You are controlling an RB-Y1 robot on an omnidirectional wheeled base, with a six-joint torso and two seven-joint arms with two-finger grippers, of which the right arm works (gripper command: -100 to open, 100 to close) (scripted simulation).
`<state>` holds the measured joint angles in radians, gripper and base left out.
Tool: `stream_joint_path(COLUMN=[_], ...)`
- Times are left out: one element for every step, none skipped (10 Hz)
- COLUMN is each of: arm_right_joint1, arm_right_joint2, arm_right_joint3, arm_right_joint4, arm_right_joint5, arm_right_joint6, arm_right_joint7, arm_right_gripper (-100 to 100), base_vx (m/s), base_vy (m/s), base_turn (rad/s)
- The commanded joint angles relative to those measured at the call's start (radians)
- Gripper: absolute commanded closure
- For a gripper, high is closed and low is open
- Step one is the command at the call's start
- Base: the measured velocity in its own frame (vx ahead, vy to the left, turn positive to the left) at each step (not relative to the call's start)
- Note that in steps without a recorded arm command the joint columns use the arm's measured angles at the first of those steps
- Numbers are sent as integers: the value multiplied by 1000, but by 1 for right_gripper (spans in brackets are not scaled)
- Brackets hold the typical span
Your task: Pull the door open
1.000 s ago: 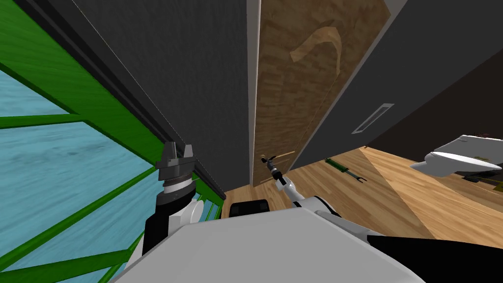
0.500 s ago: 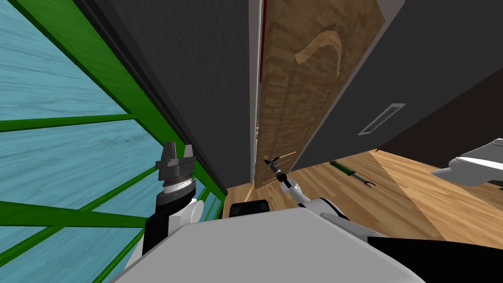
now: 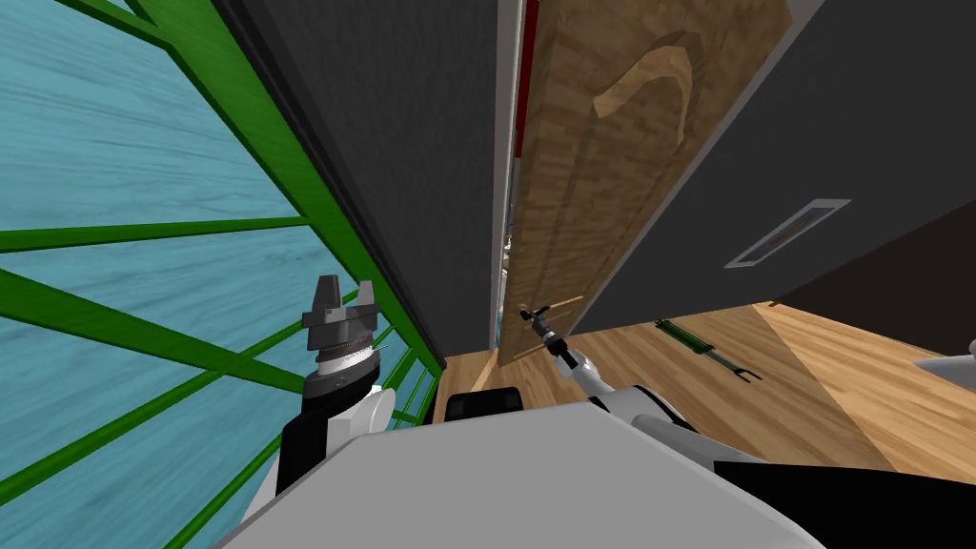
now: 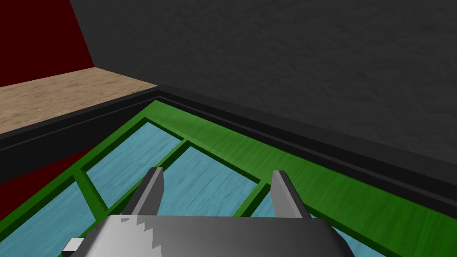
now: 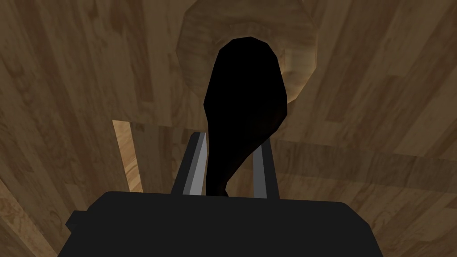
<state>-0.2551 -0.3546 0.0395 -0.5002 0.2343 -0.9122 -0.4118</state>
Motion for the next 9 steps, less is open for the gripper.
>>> stream_joint_path(arm_right_joint1=[9,14,17,23,10,19,19,29,33], arm_right_joint2=[-31,-44,-55,-70,-59,-73,-73,-86,-91], arm_right_joint3=[2,4,5,7,6,0,0,-6,-9], arm_right_joint4=[14,18,22,27,47,61,61,72,76], arm_right_joint5=[2,2,3,4,3,2,2,1,0], arm_right_joint6=[-36,-48,-58,-73,-69,-92,-92,-113,-121], arm_right_joint7=[-28,-39,-49,-62,-50,-60,-60,-67,-70], arm_right_gripper=[100,100,100,100,100,100,100,100,100], base_vx=[-93,-79,-66,-65,-27,-83,-96,-128,-160], base_vy=[-15,-24,-18,2,-2,-24,-39,-38,-46], base_turn=[177,110,96,127,17,217,130,163,181])
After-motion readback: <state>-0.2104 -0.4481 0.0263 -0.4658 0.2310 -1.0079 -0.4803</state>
